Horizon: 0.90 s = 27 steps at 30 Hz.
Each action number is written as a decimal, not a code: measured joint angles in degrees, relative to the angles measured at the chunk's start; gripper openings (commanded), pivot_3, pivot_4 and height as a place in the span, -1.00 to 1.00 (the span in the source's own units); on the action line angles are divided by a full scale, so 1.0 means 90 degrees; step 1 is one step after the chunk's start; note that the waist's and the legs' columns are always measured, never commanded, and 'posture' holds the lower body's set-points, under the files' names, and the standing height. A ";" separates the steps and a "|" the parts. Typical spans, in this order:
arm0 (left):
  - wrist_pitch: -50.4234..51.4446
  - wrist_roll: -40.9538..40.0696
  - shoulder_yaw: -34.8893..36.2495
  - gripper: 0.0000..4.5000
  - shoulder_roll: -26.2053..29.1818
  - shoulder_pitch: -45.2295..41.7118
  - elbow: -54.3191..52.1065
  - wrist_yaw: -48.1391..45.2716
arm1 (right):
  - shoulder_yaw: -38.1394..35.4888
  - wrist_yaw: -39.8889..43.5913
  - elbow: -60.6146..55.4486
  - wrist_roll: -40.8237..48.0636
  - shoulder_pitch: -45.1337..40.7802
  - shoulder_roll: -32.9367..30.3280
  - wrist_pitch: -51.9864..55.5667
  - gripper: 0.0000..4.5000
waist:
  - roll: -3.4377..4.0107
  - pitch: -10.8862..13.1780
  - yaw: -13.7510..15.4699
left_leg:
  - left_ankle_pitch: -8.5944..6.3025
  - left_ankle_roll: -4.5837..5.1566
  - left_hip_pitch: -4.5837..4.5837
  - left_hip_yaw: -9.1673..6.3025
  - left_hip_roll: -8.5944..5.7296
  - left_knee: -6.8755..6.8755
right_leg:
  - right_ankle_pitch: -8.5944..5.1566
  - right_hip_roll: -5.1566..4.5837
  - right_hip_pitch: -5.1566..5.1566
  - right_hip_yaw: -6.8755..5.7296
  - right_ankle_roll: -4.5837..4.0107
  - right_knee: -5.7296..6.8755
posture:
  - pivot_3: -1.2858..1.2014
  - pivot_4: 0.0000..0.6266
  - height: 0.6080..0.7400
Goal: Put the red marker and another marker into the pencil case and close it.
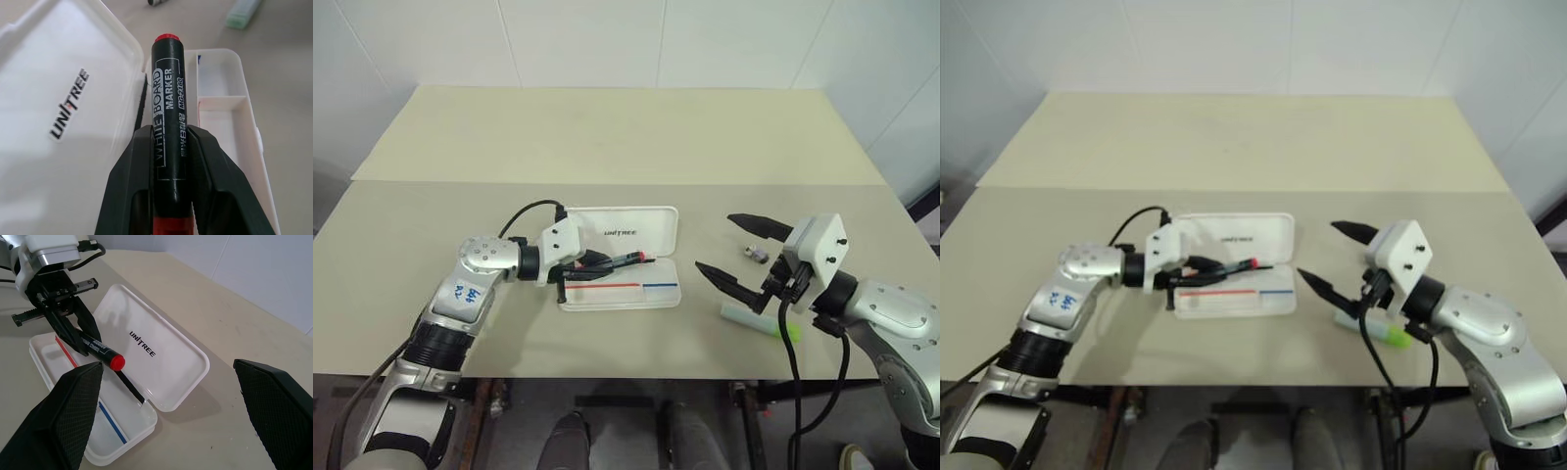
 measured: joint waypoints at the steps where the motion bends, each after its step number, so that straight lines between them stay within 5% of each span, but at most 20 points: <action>1: -0.0040 0.0034 -0.0025 -0.77 -0.0010 -0.0003 0.0000 -0.0014 | 0.0000 0.0000 0.0000 0.0005 -0.0005 -0.0008 0.0005 1.00 | 0.0000 0.0000 0.0001 | 0.0000 0.0000 0.0000 0.0000 0.0000 0.0000 | 0.0000 0.0000 0.0000 0.0000 0.0000 0.0000 | 0.03 -0.52 1.00; 14: -0.0112 0.0358 -0.0193 -0.77 -0.0185 -0.0004 0.0237 0.0008 | 0.0002 -0.0003 -0.0012 0.0109 -0.0098 -0.0008 0.0010 1.00 | -0.0002 0.0001 0.0004 | 0.0000 0.0000 -0.0001 0.0000 0.0000 0.0000 | 0.0000 0.0000 0.0000 0.0000 0.0001 0.0000 | 0.03 -0.52 1.00; 15: -0.0111 0.0361 -0.0193 -0.44 -0.0186 -0.0003 0.0240 0.0003 | 0.0002 -0.0004 -0.0012 0.0112 -0.0099 -0.0008 0.0010 1.00 | -0.0002 0.0001 0.0004 | 0.0000 0.0000 -0.0001 0.0000 0.0000 0.0000 | 0.0000 0.0000 0.0000 0.0000 0.0001 0.0000 | 0.03 -0.52 1.00; 24: -0.0313 0.0367 -0.0182 0.86 -0.0341 -0.0003 0.0243 0.0014 | 0.0018 -0.0014 -0.0013 0.0116 -0.0174 -0.0006 0.0012 1.00 | -0.0002 0.0001 0.0006 | 0.0000 0.0000 -0.0001 0.0000 0.0000 0.0000 | 0.0001 0.0000 0.0000 0.0000 0.0001 0.0001 | 0.03 -0.52 1.00; 27: -0.0332 0.0350 -0.0179 0.98 -0.0346 -0.0006 0.0224 -0.0022 | 0.0029 -0.0020 -0.0012 0.0114 -0.0213 -0.0003 0.0011 1.00 | -0.0003 0.0002 0.0003 | 0.0000 0.0000 0.0000 0.0000 0.0000 0.0000 | 0.0001 0.0000 0.0000 0.0000 0.0001 0.0001 | 0.03 -0.52 1.00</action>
